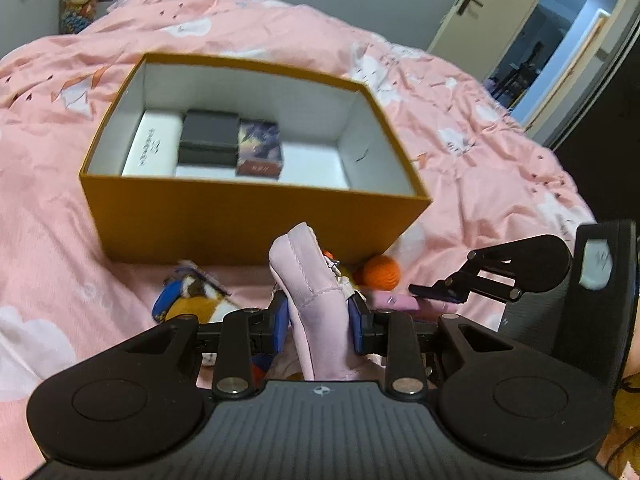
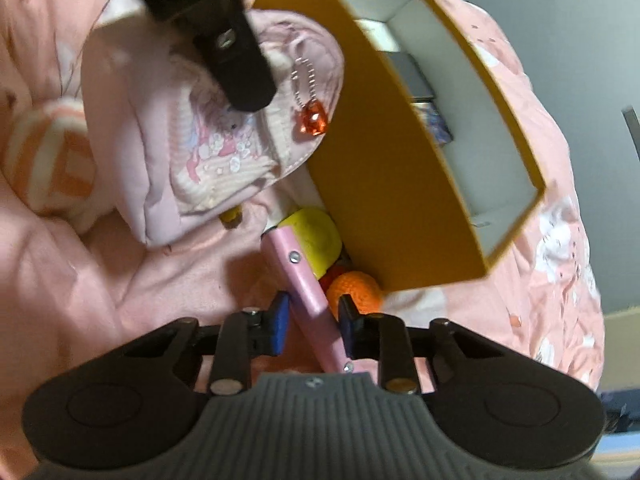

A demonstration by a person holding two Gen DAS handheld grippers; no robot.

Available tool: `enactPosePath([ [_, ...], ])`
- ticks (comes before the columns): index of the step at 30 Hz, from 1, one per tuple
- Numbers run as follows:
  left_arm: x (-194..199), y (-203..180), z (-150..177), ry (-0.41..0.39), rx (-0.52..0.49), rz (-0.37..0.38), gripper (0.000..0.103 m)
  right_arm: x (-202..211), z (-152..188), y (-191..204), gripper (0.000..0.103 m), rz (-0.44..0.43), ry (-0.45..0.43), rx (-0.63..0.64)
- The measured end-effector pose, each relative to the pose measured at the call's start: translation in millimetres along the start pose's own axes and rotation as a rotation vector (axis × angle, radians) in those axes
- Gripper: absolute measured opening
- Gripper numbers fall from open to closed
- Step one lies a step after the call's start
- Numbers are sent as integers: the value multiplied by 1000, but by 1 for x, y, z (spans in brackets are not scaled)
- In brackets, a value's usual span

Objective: Organize objects
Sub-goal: 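Grasp the pink pouch with the left tool while the right tool grasps the pink pencil case, then lower the pink pencil case into the orange box and open the right tool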

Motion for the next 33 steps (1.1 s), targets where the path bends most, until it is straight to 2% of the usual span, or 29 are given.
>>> enactPosePath([
  [7,22,-12,-22,-92,-9,76,34,38,3,-43,18,-110,-60,-341],
  [13,36,-9,-57,-172,14,99,34,76,-7,-79,17,-167,-167,-544],
  [19,30,-3,-95,-244,28,68,34,102,-36,-123,17,-120,-297,-662],
  [23,11,8,-110,-253,38,35,34,87,-58,-144,17,-98,-303,-712],
  [33,-34,45,-118,-230,76,-7,34,1,-90,-152,17,-92,-172,-760],
])
Point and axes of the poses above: each gripper's, at about its wrist camera, not at the fingertips, and x roughly against the way its jaws point, y to its left, z to its underside, the point moved 9 cm from there along -x, roughly the way its jaws point, and after that the axes turned 6 degrees about -z, right-handed, at the moved point
